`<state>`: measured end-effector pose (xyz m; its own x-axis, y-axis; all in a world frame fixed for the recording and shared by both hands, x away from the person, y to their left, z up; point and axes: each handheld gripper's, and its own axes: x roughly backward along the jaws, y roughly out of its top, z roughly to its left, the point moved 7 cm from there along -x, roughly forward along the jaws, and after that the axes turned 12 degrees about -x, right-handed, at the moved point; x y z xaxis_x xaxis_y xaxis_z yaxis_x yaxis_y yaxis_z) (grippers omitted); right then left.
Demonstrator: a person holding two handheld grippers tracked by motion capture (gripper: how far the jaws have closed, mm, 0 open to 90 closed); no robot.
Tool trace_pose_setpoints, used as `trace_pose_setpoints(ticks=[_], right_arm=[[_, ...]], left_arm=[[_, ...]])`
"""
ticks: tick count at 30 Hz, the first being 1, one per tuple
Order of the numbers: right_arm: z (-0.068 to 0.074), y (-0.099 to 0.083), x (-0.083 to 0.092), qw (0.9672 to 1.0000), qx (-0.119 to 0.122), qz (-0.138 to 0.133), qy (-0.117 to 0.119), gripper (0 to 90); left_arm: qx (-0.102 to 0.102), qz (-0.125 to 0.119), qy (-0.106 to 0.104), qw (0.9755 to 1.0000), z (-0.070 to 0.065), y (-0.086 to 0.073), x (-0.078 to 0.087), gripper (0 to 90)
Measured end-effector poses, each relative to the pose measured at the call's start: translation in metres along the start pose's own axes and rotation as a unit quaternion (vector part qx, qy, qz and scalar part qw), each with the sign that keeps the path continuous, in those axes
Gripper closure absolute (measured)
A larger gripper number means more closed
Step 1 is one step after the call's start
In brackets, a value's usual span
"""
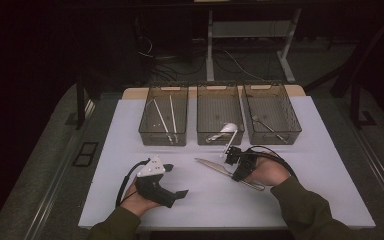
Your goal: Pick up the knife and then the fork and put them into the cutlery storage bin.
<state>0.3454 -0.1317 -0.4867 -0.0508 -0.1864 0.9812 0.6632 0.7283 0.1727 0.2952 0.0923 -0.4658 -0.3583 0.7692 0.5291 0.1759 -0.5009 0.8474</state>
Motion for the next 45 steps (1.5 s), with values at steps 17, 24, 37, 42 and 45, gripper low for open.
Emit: trace_pose_setpoints(ticks=[17,24,37,42,45], right_arm=[[-0.014,-0.005,0.027,0.9966,-0.021,-0.08,0.007,80.1],[-0.023,-0.008,0.038,0.9937,-0.034,-0.105,0.013,80.1],[-0.038,-0.013,0.054,0.9865,-0.07,-0.143,0.038,80.0],[-0.049,-0.016,0.064,0.9815,-0.087,-0.166,0.039,80.0],[-0.058,-0.017,0.071,0.9789,-0.095,-0.177,0.035,80.0]], left_arm=[[-0.001,-0.001,0.0,1.0,0.0,0.0,0.001,0.0],[-0.002,-0.001,0.001,1.0,0.0,0.0,0.001,0.0],[-0.006,0.001,0.001,1.0,0.0,0.0,0.001,0.0],[-0.006,0.001,0.0,1.0,0.0,0.0,0.001,0.0],[-0.005,0.001,0.001,1.0,0.0,0.0,0.001,0.0]])
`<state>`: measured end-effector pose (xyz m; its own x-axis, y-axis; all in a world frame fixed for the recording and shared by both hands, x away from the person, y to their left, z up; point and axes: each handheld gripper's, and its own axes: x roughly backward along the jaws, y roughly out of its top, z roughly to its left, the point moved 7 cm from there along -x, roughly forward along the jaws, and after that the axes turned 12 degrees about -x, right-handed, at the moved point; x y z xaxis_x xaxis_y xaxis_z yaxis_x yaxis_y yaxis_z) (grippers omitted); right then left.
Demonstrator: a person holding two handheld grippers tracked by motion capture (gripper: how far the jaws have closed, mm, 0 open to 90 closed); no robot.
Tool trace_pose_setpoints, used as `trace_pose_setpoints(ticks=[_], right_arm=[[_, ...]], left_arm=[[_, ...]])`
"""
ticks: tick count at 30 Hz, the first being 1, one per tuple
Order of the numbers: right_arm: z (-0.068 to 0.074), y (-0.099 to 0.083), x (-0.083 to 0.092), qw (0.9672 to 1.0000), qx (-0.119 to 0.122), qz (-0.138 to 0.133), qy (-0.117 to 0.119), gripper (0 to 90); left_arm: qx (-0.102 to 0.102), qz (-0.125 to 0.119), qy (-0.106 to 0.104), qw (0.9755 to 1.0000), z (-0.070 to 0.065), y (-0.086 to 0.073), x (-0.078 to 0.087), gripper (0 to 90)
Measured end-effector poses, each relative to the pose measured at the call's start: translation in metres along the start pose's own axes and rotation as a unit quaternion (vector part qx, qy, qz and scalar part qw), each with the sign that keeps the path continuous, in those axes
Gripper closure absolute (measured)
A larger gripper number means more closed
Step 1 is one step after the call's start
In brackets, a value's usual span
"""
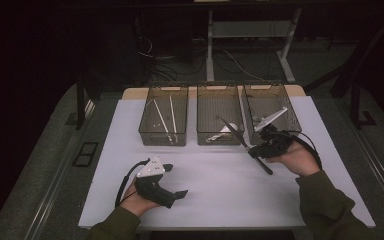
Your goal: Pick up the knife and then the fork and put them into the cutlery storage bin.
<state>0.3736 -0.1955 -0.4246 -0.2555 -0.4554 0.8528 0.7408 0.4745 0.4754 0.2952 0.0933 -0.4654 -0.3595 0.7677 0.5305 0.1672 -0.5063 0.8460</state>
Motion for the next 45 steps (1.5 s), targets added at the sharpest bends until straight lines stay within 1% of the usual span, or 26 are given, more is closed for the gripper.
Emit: trace_pose_setpoints(ticks=[4,8,10,16,18,21,25,27,29,30,35,37,39,40,43,45], right_arm=[[-0.013,0.006,0.013,0.9997,-0.016,-0.02,-0.006,80.0],[-0.023,0.014,0.023,0.9988,-0.029,-0.04,-0.002,80.0],[-0.029,0.018,0.027,0.9984,-0.032,-0.045,-0.009,80.0],[-0.043,0.03,0.041,0.9968,-0.048,-0.062,-0.017,80.0],[-0.047,0.034,0.046,0.9964,-0.049,-0.068,-0.019,80.0],[-0.054,0.041,0.054,0.9956,-0.051,-0.073,-0.029,80.0],[-0.066,0.051,0.064,0.994,-0.061,-0.083,-0.038,80.0],[-0.072,0.057,0.067,0.993,-0.062,-0.089,-0.048,80.0],[-0.078,0.061,0.069,0.9922,-0.068,-0.089,-0.055,80.0],[-0.082,0.064,0.069,0.9915,-0.068,-0.093,-0.061,80.0],[-0.1,0.072,0.068,0.9878,-0.087,-0.101,-0.081,80.0],[-0.107,0.074,0.065,0.9858,-0.093,-0.107,-0.09,79.9],[-0.113,0.074,0.061,0.9848,-0.097,-0.106,-0.097,79.9],[-0.116,0.074,0.058,0.9838,-0.1,-0.108,-0.103,79.9],[-0.123,0.073,0.052,0.9828,-0.107,-0.104,-0.108,80.0],[-0.127,0.072,0.047,0.9824,-0.108,-0.102,-0.113,79.9]], left_arm=[[0.005,-0.001,0.0,1.0,0.0,0.0,-0.001,0.0],[0.004,-0.001,-0.001,1.0,0.001,-0.001,-0.001,0.0],[0.005,-0.002,-0.001,1.0,0.001,-0.001,0.0,0.0],[0.007,-0.003,-0.001,1.0,0.001,0.0,-0.001,0.0],[0.007,-0.001,-0.001,1.0,0.002,-0.001,-0.002,0.0],[0.009,-0.005,0.001,0.9999,0.004,0.001,-0.002,0.0],[0.011,-0.004,0.001,0.9999,0.004,0.001,-0.003,0.0],[0.009,-0.003,0.001,1.0,0.004,0.001,-0.003,0.0],[0.009,-0.003,0.0,1.0,0.004,0.001,-0.003,0.0],[0.009,-0.004,0.0,1.0,0.004,0.0,-0.002,0.0],[0.007,-0.004,0.0,1.0,0.004,0.0,-0.001,0.0],[0.007,-0.004,0.0,1.0,0.003,0.0,-0.001,0.0],[0.004,-0.006,0.0,1.0,0.003,0.001,0.0,0.0],[0.004,-0.006,0.0,1.0,0.002,0.001,0.0,0.0],[0.004,-0.006,0.0,1.0,0.002,0.001,0.0,0.0],[0.003,-0.006,-0.001,1.0,0.002,0.001,0.0,0.0]])
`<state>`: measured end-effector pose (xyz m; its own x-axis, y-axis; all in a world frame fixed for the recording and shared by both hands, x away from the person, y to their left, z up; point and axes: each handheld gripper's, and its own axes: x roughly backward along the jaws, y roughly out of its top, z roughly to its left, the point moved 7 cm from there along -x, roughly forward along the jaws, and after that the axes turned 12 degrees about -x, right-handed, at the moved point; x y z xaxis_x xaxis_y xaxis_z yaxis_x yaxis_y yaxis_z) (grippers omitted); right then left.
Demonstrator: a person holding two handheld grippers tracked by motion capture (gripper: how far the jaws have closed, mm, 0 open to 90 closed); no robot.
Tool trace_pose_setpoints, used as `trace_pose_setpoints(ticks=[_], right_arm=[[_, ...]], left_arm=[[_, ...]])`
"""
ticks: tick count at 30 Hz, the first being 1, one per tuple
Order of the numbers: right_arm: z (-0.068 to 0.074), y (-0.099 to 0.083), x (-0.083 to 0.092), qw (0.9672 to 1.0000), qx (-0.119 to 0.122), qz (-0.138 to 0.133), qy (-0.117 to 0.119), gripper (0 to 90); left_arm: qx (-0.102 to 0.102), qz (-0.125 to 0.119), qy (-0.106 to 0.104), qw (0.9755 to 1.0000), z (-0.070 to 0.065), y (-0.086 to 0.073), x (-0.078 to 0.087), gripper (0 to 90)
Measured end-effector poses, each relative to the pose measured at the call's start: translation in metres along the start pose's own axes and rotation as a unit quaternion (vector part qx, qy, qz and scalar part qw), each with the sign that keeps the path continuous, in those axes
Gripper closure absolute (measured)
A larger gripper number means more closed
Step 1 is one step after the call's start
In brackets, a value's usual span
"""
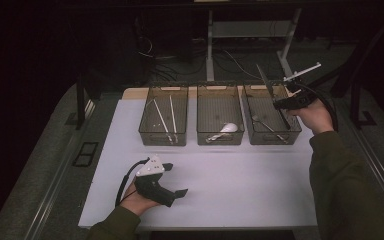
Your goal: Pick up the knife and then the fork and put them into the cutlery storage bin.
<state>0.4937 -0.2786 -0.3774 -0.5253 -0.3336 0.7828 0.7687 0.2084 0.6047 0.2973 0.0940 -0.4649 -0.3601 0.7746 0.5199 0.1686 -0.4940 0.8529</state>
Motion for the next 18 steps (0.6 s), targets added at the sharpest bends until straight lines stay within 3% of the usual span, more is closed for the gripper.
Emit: trace_pose_setpoints(ticks=[12,18], right_arm=[[-0.021,-0.022,-0.027,0.9993,-0.022,0.027,-0.012,79.9],[-0.026,-0.031,-0.037,0.9987,-0.019,0.044,-0.018,79.9]], left_arm=[[0.0,0.0,-0.002,1.0,0.0,0.0,-0.001,0.0],[0.002,0.0,-0.002,1.0,-0.001,0.0,-0.001,0.0]])
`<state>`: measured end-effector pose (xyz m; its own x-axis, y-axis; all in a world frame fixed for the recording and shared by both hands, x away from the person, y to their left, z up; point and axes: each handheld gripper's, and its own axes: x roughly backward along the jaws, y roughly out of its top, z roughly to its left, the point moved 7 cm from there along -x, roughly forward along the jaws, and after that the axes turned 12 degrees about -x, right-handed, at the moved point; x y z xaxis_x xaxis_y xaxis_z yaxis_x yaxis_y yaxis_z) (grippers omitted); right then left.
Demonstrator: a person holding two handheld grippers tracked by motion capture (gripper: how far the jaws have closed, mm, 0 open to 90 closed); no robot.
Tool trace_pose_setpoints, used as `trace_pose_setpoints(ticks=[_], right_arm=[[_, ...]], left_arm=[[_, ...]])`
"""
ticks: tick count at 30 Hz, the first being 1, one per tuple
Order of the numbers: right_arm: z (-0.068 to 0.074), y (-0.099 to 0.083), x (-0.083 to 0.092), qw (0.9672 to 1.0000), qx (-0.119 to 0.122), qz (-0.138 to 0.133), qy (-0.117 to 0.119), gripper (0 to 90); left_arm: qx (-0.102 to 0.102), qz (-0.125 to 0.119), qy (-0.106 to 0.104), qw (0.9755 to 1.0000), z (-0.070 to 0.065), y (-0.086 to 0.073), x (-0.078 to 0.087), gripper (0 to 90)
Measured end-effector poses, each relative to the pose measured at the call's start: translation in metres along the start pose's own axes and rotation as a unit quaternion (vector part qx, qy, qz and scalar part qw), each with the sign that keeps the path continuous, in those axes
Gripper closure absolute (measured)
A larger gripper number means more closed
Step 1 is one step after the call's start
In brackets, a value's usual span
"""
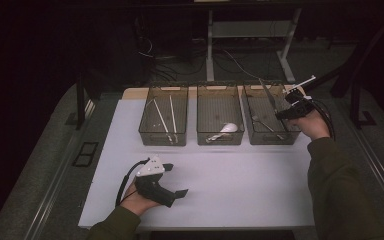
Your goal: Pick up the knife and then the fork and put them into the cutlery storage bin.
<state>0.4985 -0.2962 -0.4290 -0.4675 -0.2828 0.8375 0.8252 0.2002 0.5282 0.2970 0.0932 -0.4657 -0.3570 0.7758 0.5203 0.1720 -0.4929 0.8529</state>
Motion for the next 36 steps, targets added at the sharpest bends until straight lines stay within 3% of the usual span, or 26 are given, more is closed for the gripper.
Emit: trace_pose_setpoints(ticks=[17,30,36], right_arm=[[0.0,-0.008,-0.02,0.9988,0.012,0.043,-0.02,79.7],[0.0,-0.008,-0.03,0.9979,0.001,0.057,-0.032,78.9],[0.003,-0.008,-0.032,0.9981,-0.002,0.057,-0.025,78.6]], left_arm=[[0.001,0.001,-0.001,1.0,-0.001,0.0,0.0,0.0],[0.0,0.001,-0.002,1.0,-0.001,0.0,0.0,0.0],[-0.001,0.002,-0.002,1.0,-0.001,0.0,0.0,0.0]])
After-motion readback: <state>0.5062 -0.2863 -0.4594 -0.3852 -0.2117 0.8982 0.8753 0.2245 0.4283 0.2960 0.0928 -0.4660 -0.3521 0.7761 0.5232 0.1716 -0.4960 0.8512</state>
